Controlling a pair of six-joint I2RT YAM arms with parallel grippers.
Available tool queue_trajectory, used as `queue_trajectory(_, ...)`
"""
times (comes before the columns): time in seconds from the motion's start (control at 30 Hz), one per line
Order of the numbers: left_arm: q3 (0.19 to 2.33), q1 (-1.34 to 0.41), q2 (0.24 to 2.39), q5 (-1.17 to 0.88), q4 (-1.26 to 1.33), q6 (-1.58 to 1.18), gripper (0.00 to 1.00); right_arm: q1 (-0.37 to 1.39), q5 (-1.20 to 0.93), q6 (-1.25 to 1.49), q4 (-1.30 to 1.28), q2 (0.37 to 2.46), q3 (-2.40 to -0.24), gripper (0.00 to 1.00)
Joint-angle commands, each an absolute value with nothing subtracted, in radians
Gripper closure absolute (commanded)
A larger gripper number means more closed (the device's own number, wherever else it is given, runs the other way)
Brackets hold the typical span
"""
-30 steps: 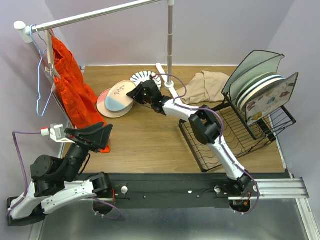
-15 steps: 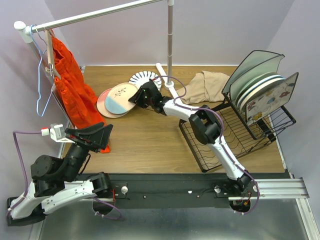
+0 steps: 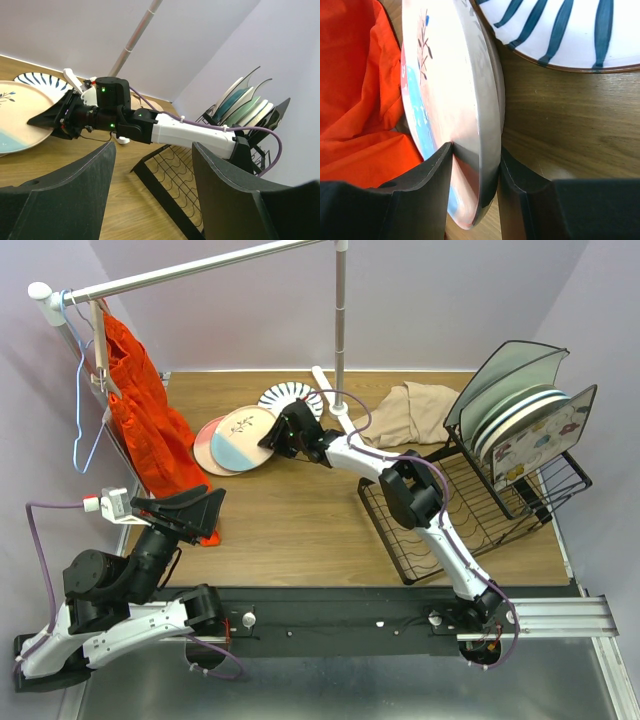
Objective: Unload the plates from the dish rack
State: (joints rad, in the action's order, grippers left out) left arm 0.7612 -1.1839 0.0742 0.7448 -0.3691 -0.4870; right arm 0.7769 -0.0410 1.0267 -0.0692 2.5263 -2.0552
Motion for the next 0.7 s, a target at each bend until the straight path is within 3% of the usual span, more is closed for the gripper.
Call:
queue_trajectory(0.0, 0.767, -1.181, 0.066, 0.779, -0.382, -0.497, 0.29, 0.778, 0.029, 0.95, -0.186, 2.484, -2.082, 0.55)
queue_trajectory(0.47, 0.765, -1.181, 0.064, 0.778, -0.382, -0.497, 0.29, 0.778, -0.06, 0.954, -0.201, 2.543, -2.152, 0.56)
queue_trajectory(0.67, 0.767, -1.18, 0.078, 0.776, -0.382, -0.497, 0.29, 0.779, -0.054, 0.954, -0.202, 2.542, -2.138, 0.51)
